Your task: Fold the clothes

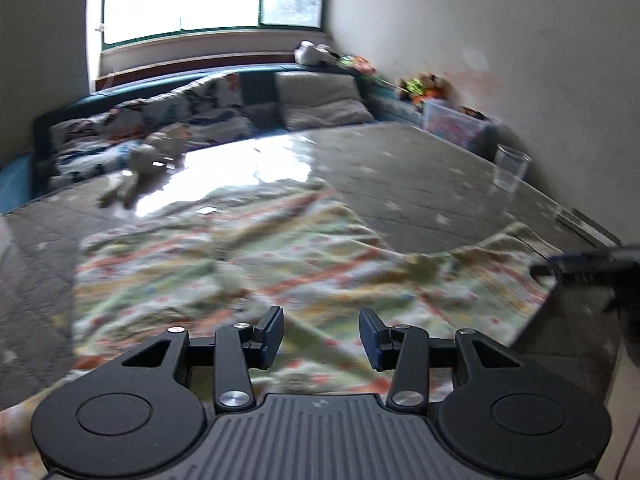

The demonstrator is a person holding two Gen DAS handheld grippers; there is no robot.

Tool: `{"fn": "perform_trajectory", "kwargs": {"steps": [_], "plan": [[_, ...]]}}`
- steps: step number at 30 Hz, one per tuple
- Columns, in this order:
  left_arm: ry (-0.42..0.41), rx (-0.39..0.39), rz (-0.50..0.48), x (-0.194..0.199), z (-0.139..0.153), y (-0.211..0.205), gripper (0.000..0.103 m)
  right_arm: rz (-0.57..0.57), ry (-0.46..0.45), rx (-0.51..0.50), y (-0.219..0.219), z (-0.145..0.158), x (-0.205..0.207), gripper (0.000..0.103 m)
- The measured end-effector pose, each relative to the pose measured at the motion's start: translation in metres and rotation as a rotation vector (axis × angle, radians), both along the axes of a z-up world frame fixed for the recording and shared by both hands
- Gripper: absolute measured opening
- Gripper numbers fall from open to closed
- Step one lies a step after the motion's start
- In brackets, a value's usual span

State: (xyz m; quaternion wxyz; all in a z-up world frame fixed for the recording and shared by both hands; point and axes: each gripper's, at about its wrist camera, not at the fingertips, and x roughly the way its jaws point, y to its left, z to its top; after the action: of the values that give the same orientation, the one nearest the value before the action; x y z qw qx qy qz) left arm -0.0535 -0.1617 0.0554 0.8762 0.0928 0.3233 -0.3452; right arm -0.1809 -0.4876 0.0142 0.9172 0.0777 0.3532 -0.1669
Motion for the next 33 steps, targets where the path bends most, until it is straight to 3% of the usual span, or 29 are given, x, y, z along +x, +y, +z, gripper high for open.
{"fn": "perform_trajectory", "kwargs": {"steps": [7,17,20,27,33], "plan": [[0.033,0.043,-0.098,-0.013,-0.018,-0.036,0.045,-0.029,-0.019,-0.022,-0.019,0.0,0.028,0.042],[0.048,0.072,-0.171,-0.029,-0.037,-0.05,0.046,-0.077,-0.004,-0.077,-0.04,-0.007,0.052,0.041],[0.049,0.068,-0.179,-0.031,-0.039,-0.05,0.046,-0.106,-0.038,-0.002,-0.052,-0.002,0.04,0.042],[0.042,0.031,-0.168,-0.029,-0.03,-0.044,0.046,-0.195,-0.03,0.014,-0.057,-0.006,-0.004,0.042],[0.01,0.03,-0.121,-0.025,-0.022,-0.034,0.047,-0.215,-0.049,0.038,-0.054,-0.011,-0.016,0.041]]}}
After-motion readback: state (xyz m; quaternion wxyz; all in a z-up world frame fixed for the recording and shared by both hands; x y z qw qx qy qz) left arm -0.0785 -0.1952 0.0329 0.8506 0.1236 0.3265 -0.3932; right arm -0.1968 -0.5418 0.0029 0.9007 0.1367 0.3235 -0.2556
